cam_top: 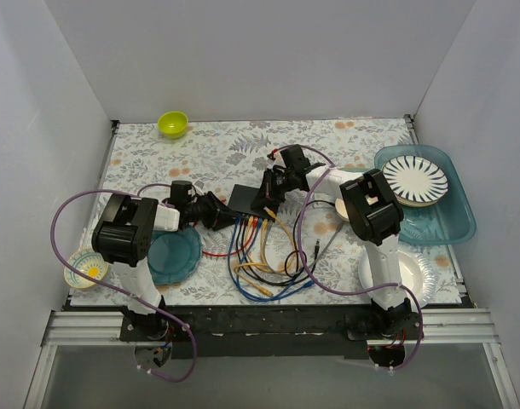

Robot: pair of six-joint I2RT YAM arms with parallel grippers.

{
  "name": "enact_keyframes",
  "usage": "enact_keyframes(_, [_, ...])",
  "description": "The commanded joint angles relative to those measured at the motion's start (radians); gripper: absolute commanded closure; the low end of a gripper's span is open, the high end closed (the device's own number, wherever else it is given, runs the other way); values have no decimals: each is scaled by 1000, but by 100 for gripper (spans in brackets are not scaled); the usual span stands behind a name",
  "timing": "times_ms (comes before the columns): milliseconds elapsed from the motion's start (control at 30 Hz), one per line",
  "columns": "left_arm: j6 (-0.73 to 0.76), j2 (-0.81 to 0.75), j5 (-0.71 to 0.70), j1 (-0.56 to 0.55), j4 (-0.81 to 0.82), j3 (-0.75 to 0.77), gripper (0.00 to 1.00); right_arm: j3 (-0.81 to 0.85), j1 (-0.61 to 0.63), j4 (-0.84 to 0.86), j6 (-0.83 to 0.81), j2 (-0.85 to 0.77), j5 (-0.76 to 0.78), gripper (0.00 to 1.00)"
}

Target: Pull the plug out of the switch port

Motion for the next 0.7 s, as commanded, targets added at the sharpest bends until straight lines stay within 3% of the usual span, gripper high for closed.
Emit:
enact_keyframes(0, [11,20,-30,-7,-12,20,68,-1,1,-98,-61,54,83,92])
enact_keyframes(667, [-116,27,-152,-13,-92,89,76,-30,0,-103,-74,46,90,92])
